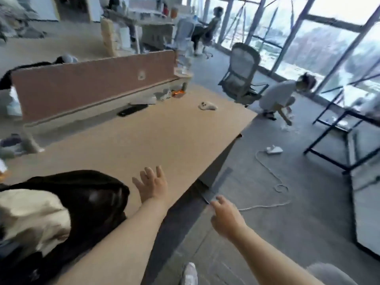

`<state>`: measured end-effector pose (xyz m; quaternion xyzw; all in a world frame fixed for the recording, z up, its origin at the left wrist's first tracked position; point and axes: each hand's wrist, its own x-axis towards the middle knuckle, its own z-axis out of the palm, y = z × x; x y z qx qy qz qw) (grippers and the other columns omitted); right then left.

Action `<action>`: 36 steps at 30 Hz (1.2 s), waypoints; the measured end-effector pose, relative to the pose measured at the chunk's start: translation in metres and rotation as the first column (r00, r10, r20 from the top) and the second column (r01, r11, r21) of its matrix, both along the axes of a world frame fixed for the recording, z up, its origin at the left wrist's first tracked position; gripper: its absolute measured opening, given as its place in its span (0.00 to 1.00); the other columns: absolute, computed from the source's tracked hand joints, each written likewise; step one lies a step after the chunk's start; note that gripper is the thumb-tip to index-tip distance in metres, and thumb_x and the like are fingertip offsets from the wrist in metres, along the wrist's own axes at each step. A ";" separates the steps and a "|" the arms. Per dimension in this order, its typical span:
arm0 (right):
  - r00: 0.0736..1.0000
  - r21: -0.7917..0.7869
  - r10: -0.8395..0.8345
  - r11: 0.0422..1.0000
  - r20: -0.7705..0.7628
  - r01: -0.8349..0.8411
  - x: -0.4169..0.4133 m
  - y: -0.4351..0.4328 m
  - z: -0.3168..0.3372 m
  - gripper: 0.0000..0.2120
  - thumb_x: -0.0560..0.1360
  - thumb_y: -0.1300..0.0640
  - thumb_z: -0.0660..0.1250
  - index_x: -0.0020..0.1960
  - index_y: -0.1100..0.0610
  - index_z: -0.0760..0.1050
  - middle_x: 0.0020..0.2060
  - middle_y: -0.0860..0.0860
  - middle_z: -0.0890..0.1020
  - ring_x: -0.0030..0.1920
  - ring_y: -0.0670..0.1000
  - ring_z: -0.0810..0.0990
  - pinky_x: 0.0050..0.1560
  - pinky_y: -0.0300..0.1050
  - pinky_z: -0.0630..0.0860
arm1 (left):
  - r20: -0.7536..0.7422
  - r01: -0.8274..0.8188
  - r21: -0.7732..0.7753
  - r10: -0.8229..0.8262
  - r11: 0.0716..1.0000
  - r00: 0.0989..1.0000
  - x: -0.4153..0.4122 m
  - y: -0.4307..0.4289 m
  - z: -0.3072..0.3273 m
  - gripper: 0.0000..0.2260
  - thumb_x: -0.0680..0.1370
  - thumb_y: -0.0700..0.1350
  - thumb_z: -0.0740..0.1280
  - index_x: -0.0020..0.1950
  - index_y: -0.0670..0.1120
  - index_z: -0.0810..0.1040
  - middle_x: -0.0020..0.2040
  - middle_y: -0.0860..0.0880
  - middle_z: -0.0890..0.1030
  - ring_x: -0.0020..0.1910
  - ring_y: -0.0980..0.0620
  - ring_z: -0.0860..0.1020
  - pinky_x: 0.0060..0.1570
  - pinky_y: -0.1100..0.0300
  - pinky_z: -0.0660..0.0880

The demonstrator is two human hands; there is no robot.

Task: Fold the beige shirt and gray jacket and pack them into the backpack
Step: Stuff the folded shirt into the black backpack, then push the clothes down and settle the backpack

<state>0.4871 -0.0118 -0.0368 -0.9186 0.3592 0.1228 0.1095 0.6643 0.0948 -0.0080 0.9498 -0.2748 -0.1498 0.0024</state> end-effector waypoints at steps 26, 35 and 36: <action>-0.547 0.568 -0.776 -0.308 0.313 0.763 -0.796 0.047 0.072 0.21 0.75 0.45 0.65 0.59 0.61 0.78 0.51 0.56 0.83 0.51 0.57 0.82 0.57 0.54 0.77 | -0.596 0.761 -0.569 -0.793 0.311 -0.122 -0.803 -0.166 0.051 0.22 0.79 0.52 0.63 0.72 0.50 0.67 0.61 0.47 0.74 0.52 0.48 0.77 0.42 0.62 0.73; -0.403 0.579 -0.870 -0.179 0.285 0.796 -0.772 0.027 0.076 0.25 0.77 0.42 0.59 0.63 0.61 0.72 0.59 0.55 0.78 0.59 0.56 0.76 0.58 0.45 0.70 | -0.872 0.642 -0.380 -0.490 0.666 -0.007 -0.815 -0.233 0.058 0.16 0.80 0.58 0.58 0.62 0.50 0.71 0.63 0.47 0.75 0.54 0.52 0.76 0.54 0.60 0.73; -0.382 0.583 -0.879 -0.158 0.285 0.797 -0.765 0.021 0.080 0.24 0.79 0.43 0.58 0.64 0.61 0.71 0.60 0.55 0.77 0.60 0.56 0.75 0.56 0.43 0.69 | -0.871 0.667 -0.357 -0.491 0.654 0.016 -0.810 -0.242 0.056 0.20 0.80 0.59 0.58 0.65 0.50 0.71 0.68 0.46 0.73 0.62 0.49 0.74 0.61 0.54 0.69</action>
